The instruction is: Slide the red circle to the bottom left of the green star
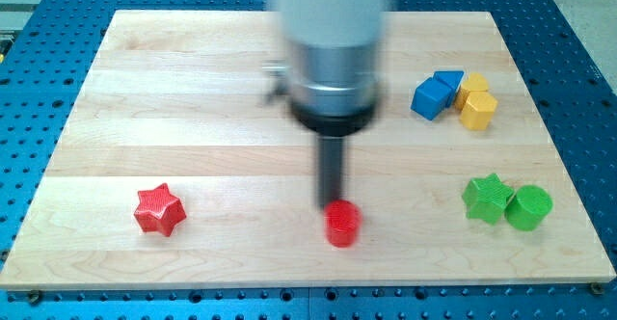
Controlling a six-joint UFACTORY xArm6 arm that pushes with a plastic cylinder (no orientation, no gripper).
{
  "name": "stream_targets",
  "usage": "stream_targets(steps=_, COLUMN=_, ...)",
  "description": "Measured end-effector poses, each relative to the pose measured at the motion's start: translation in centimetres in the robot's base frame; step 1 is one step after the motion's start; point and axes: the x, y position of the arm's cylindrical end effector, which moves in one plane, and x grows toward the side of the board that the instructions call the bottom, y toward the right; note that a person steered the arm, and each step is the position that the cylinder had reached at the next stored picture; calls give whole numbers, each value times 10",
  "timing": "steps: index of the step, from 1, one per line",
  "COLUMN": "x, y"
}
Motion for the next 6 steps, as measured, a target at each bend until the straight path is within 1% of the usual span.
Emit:
stream_targets(steps=1, x=-2, y=-67)
stream_targets(steps=2, x=32, y=-114)
stream_targets(steps=3, x=46, y=-20)
stream_targets(steps=4, x=46, y=56)
stream_targets(steps=5, x=46, y=-19)
stream_targets(steps=6, x=78, y=-126)
